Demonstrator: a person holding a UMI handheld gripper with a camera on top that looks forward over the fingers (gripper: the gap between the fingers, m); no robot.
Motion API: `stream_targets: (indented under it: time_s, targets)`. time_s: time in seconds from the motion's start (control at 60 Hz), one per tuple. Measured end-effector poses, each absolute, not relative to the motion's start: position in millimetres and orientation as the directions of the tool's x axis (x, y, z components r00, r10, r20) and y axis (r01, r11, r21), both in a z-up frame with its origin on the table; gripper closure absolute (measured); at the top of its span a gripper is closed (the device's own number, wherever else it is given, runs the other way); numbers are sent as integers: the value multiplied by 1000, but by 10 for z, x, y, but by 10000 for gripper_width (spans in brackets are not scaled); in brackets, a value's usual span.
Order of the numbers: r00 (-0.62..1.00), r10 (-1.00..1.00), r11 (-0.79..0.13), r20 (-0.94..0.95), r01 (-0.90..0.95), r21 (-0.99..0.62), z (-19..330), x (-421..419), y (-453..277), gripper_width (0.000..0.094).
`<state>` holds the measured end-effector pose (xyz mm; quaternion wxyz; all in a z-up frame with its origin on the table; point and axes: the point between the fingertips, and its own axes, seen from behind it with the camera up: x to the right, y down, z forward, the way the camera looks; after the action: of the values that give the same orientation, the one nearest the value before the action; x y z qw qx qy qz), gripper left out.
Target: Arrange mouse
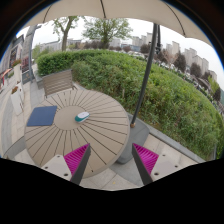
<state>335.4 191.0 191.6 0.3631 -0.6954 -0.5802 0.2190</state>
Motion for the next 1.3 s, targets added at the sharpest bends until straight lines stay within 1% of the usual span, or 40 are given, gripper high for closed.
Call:
stream_targets:
  time_s: [0.067,0.233,0.35,0.433,0.533,0.633,0.75,0.9,1.117,1.3]
  targets:
    - [220,967,-47,126,646,-762,1851,3209,1954,84]
    - [138,984,-5,109,641,-767,1753,3132,1465,87]
    - [76,988,57,131,614,-787,1719,2992,1143,84]
    - [41,990,85,135,590,-803,1628,2874,918,86]
    - [7,995,75,96,564,-822,1517,2721,669,84]
    - [-12,997,75,82,565,-822,1340,2573,572,84]
    - [-3,997,66,78,560,-826,1144,2328,573,83]
    - [31,999,8,30,554,-832,844,1953,583,84]
    - [53,999,-33,-2,575,-817,417,1335,666,82]
    - [43,999,-35,-12,594,-804,130,749,681,81]
